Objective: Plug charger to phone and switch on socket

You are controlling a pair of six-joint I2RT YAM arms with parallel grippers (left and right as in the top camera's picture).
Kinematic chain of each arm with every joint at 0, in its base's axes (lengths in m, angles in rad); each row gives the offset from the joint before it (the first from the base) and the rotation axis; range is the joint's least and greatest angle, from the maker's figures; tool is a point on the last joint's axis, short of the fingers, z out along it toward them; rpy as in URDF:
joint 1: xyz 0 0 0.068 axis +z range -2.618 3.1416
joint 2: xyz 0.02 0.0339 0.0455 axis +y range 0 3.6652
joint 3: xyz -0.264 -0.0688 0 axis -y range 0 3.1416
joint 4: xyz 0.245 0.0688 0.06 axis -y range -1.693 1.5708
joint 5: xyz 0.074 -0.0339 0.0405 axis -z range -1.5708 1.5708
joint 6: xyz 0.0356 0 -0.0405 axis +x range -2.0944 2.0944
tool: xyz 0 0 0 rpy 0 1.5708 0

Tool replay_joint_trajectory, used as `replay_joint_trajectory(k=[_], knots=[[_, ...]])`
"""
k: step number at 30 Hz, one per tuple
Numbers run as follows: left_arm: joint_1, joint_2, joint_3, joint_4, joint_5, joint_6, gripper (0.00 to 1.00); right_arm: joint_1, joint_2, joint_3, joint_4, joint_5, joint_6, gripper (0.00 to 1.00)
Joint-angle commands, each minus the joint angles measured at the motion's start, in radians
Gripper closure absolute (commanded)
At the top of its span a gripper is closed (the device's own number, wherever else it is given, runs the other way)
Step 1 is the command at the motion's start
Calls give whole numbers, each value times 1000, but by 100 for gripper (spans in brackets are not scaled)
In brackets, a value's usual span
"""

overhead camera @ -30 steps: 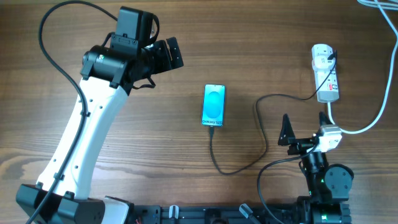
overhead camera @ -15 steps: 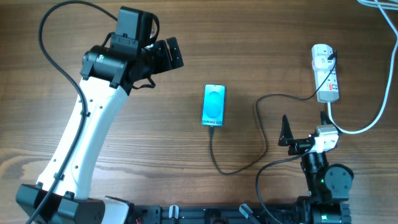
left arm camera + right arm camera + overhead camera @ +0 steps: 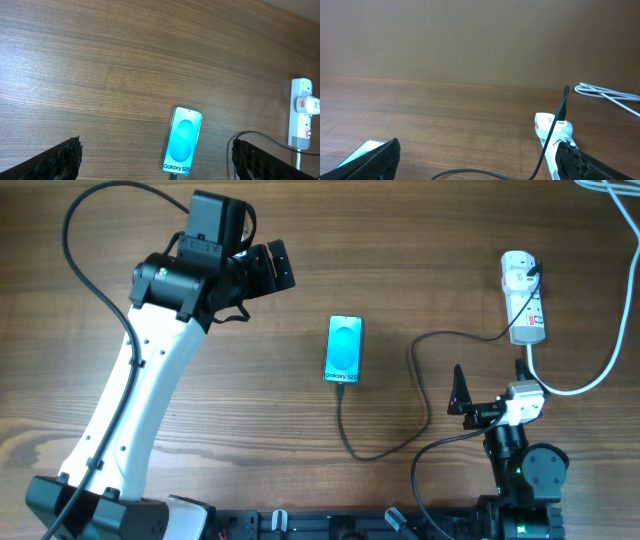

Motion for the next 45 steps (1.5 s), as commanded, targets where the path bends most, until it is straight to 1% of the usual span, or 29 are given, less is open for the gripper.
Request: replay_joint_trajectory(k=[1, 5, 7, 10, 11, 13, 16, 17, 18, 19, 21, 25, 27, 30, 33, 35, 38, 45], knots=[[6, 3, -2, 2, -17, -5, 0, 3, -12, -1, 4, 21, -18, 0], [6, -45, -7, -11, -21, -5, 0, 3, -12, -1, 4, 21, -18, 0], [3, -118, -67, -12, -21, -5, 0, 3, -12, -1, 4, 21, -18, 0], [18, -279, -301, 126, -24, -1, 0, 3, -12, -1, 4, 21, -18, 0], [31, -320, -359, 150, -24, -1, 0, 3, -12, -1, 4, 21, -18, 0], [74, -417, -459, 138, -24, -2, 0, 3, -12, -1, 4, 21, -18, 0], [159, -548, -550, 88, -24, -1, 0, 3, -12, -1, 4, 21, -18, 0], [193, -622, -607, 106, -11, 52, 0, 3, -12, -1, 4, 21, -18, 0], [200, -679, -655, 148, 29, 152, 0, 3, -12, -1, 4, 21, -18, 0], [200, -727, -699, 190, 64, 220, 1, 3, -12, -1, 4, 21, -18, 1], [200, -843, -793, 261, 113, 292, 0, 3, -12, -1, 4, 21, -18, 0], [212, -1051, -952, 338, 111, 322, 0, 3, -12, -1, 4, 21, -18, 0], [232, -1155, -995, 305, 111, 321, 0, 3, -12, -1, 4, 21, -18, 0], [256, -1284, -1006, 257, 112, 317, 0, 3, -12, -1, 4, 21, -18, 0], [258, -1335, -1011, 262, 111, 367, 0, 3, -12, -1, 4, 21, -18, 0], [261, -1355, -1039, 270, 111, 367, 0, 3, -12, -1, 4, 21, -18, 0], [266, -1423, -1123, 346, 112, 366, 0, 3, -12, -1, 4, 21, -18, 0], [282, -1559, -1325, 579, 112, 366, 0, 3, -12, -1, 4, 21, -18, 0]])
